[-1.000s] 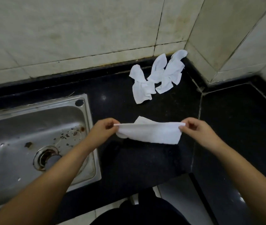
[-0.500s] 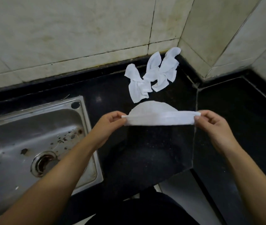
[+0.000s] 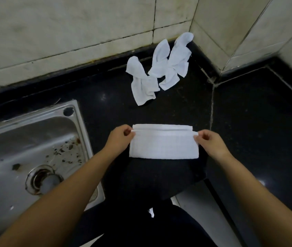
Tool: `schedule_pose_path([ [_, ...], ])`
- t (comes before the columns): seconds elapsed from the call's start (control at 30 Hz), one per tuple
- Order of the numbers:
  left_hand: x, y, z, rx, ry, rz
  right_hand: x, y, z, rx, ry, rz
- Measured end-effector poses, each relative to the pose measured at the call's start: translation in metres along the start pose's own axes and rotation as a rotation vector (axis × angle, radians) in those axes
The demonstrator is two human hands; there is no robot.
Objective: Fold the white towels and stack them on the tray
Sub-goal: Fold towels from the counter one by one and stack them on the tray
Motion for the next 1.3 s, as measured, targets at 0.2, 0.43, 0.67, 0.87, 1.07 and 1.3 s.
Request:
schedule_pose_path([
  [0.2,-0.008,-0.022,0.026,-0.062,-0.048,0.196,0.014,-0.023,0.042,-0.077,0.054,-0.307],
  [0.43,0.000,-0.028,0.005,-0.262,-0.018,0.351,0.050,-0.046,0.046,-0.079,0.406,-0.809],
  [0.67,0.025,-0.032,-0.043,-0.234,0.013,0.589,0.113,-0.152,0.030,0.331,0.699,-0.869],
  [0.87,0.021,-0.028,-0.035,-0.154,0.012,0.447,0.116,-0.148,0.036,0.528,0.527,-0.650],
  [1.07,-0.035,0.006,-0.004,-0.210,-0.053,-0.135,0.144,-0.071,0.048,0.388,0.425,-0.083],
  [1.3,-0.125,0.054,-0.017,-0.292,-0.444,-0.236,0.176,0.017,0.014,0.147,0.554,0.219],
])
Point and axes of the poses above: each hand's wrist, its own z-axis towards the middle knuckle, its own y-axis out of the back of the hand, x = y × z, the point moved 2 cm from there along z, towards the middle knuckle, and after that the axes turned 10 degrees about -x, right-handed, at the moved point
